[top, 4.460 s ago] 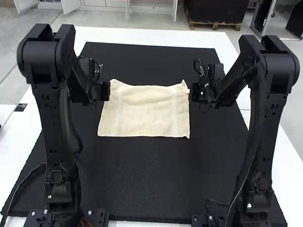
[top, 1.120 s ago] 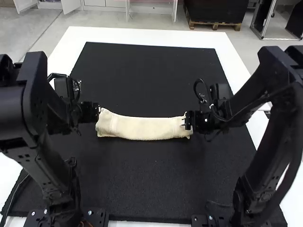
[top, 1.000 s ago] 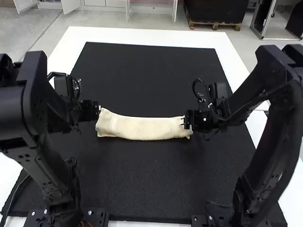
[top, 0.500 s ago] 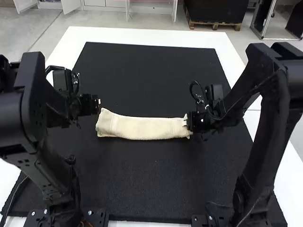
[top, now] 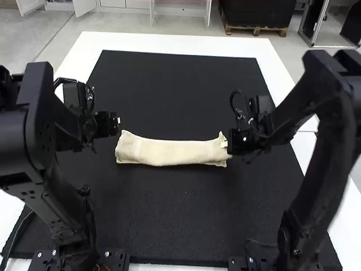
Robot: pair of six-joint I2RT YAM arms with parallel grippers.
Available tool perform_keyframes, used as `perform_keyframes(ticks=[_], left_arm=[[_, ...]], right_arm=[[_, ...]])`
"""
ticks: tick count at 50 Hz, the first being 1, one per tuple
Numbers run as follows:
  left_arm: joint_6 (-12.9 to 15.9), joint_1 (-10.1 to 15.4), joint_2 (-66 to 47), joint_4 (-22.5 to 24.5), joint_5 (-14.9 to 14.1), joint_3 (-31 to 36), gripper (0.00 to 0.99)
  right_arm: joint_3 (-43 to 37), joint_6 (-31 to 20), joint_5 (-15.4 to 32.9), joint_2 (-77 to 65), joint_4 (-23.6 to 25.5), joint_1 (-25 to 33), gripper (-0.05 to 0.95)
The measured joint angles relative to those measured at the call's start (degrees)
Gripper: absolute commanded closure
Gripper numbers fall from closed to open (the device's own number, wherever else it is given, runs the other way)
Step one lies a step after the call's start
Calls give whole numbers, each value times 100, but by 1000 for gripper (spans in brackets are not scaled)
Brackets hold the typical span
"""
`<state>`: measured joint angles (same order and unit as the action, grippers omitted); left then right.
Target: Fold the towel.
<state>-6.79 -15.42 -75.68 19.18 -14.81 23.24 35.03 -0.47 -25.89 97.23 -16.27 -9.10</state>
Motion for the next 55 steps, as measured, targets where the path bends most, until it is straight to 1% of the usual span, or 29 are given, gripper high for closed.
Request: perform_keyframes(ticks=[5, 14, 22, 31, 40, 55], left_arm=[[-13, 0, -2, -9, 0, 0, 30], [-17, 0, -2, -35, 0, 0, 30], [-15, 0, 0, -103, 0, 0, 30], [-13, 0, 0, -140, 0, 0, 30], [-11, 0, 0, -142, 0, 0, 30], [-11, 2, 0, -136, 0, 0, 30]], right_arm=[[111, 0, -155, -348, 400, 17, 921], [387, 2, -380, -623, 699, -103, 921], [623, 107, -483, -625, 721, -529, 921], [962, 293, -551, -597, 719, -1246, 921], [1335, 437, -590, -166, 675, -1902, 921], [2081, 647, -586, 669, 468, -2522, 921]])
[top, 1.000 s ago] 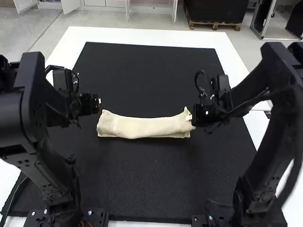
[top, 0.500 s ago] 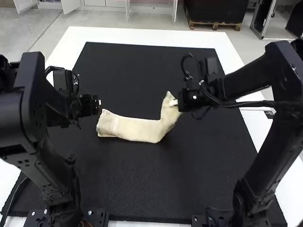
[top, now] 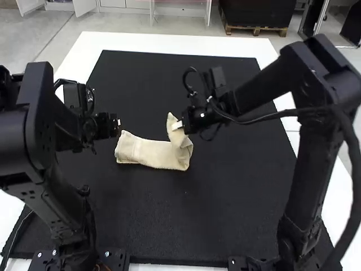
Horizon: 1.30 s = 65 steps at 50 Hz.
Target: Fold the towel.
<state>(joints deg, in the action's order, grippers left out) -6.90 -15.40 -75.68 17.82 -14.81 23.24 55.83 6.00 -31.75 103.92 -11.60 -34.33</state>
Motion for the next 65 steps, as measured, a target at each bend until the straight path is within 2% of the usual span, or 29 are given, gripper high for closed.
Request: perform_keyframes(ticks=[19, 41, 47, 50, 51, 56, 58, 60, 65], left_arm=[[0, -2, 0, 24, 0, 0, 30], [2, -2, 0, 20, -2, -2, 30], [0, -2, 0, 20, -2, 0, 30], [0, -2, -2, 20, -2, 0, 30], [0, -2, 0, 20, -2, 0, 30], [0, -2, 0, 20, -2, 0, 30], [0, -2, -2, 20, -2, 0, 30], [0, -2, 0, 26, -2, 0, 30], [0, -2, -2, 52, 0, 0, 30]], right_arm=[[1091, 118, 0, 1034, -15, -645, 921], [2035, 216, -2, 1759, -15, -1075, 918], [2116, 225, -4, 1838, -17, -1182, 862], [2133, 227, -4, 1843, -20, -1224, 733], [2142, 234, -4, 1843, -17, -1235, 649], [2212, 258, -7, 1843, -17, -1244, 430], [2258, 282, -4, 1843, -22, -1244, 275], [2282, 284, -2, 1843, -24, -1241, 233], [2297, 326, -4, 1792, -20, -1213, 262]])
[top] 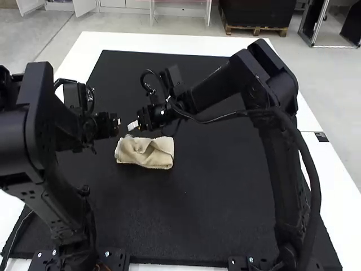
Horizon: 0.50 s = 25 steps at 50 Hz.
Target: Fold the towel.
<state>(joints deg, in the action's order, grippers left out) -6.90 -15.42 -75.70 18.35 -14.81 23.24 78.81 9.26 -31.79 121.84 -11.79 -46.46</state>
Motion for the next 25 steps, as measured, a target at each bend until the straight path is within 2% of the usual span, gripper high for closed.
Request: perform_keyframes(ticks=[1, 2, 3, 4, 5, 9, 18, 25], left_arm=[[0, 0, 0, 9, 0, 0, 30], [-2, 0, 2, 26, 0, 0, 30], [-2, 0, 0, 46, 0, 0, 30], [-2, 0, 2, 66, 0, 0, 30], [-4, 0, 2, 83, 0, 0, 30], [-4, 0, 0, 111, 0, 0, 30], [-7, 0, 2, 133, 0, 0, 31], [-7, 0, 2, 160, 0, 0, 30]], right_arm=[[2, 4, 2, -22, 0, 9, 318], [2, 4, 2, -48, 0, 17, 428], [2, 7, 2, -96, 0, 39, 644], [2, 0, 0, -133, 0, 59, 802], [2, 11, -2, -173, -2, 79, 864], [-55, 35, -57, -391, -28, 201, 918], [-413, 140, -269, -730, -179, 490, 918], [-702, 168, -321, -634, -387, 468, 918]])
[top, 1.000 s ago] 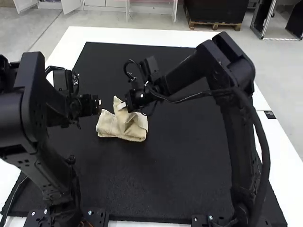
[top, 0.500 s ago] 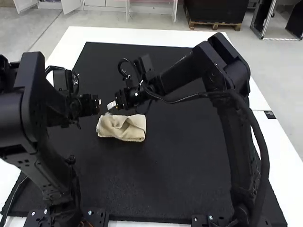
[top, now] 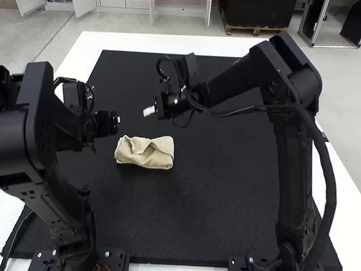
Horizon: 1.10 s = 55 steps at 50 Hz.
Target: Fold the towel.
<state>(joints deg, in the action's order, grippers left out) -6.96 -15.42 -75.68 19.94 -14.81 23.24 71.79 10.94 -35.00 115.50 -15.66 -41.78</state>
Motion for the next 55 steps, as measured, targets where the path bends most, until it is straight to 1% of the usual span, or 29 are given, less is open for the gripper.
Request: perform_keyframes(ticks=[11, 22, 43, 51, 55], left_arm=[[-2, 0, 0, 4, 0, 0, 31], [-4, 0, 0, 13, -2, 0, 31], [-44, 0, 0, 94, -2, 0, 31], [-44, 0, 0, 92, -2, 0, 31], [-44, 0, 0, 90, -2, 0, 31]], right_arm=[[-107, -2, -39, 310, -166, -15, 918], [-111, 0, -39, 538, -212, -63, 918], [-127, 39, -76, 710, -387, -651, 918], [-127, 136, -122, 931, -586, -713, 918], [-127, 175, -129, 1034, -597, -710, 915]])
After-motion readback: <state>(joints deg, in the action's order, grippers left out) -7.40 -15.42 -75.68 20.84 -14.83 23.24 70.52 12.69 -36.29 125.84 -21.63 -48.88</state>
